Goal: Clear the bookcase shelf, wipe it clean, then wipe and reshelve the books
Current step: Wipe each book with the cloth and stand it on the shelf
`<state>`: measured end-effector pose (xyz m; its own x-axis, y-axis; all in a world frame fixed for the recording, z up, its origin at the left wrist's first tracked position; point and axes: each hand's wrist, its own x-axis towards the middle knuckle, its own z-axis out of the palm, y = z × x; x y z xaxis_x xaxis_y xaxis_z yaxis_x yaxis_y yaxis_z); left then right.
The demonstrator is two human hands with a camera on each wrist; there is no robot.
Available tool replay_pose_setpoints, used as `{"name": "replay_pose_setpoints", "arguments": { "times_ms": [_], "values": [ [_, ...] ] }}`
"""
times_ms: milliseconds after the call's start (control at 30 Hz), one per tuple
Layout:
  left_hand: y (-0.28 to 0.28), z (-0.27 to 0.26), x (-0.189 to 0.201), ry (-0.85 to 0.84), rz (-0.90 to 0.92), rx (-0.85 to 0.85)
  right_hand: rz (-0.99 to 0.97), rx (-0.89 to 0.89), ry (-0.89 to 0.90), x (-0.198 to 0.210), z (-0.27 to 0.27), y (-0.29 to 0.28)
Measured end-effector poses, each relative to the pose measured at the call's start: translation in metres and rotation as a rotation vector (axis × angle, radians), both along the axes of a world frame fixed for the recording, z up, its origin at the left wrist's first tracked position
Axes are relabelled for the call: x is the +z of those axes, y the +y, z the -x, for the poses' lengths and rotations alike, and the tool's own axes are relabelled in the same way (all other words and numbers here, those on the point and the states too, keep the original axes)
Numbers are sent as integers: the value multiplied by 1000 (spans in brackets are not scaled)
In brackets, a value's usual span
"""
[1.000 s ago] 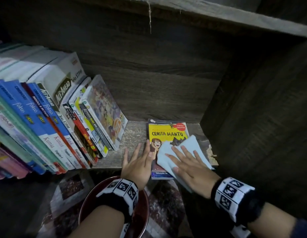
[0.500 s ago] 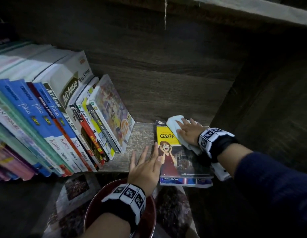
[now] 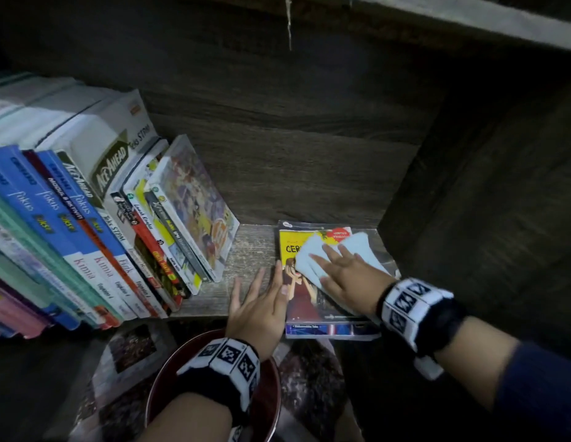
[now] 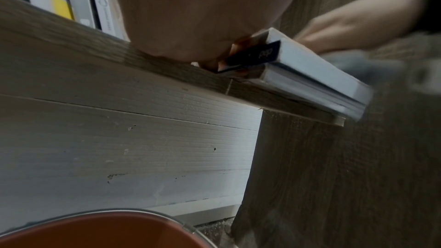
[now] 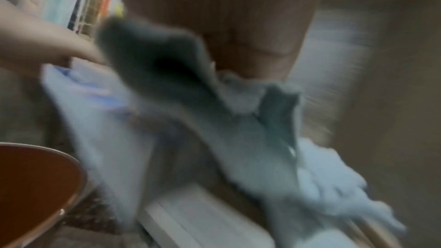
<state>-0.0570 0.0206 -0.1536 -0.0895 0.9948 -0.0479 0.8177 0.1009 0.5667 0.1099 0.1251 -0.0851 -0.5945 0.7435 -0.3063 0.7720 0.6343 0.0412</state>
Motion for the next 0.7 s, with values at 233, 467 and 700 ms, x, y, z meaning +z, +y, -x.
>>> {"name": "replay_pose_setpoints", "arguments": {
  "times_ms": [233,467,700],
  "values": [
    [3,-1,-3,21,44,-9,-147,-477,151,-2,-55,-9],
    [10,-3,14,-250,31,179,-288,-430,578,10,-22,-24],
    [58,-10,8,-310,91,300,-54,-569,577,-14,-24,-16]
  ]
}}
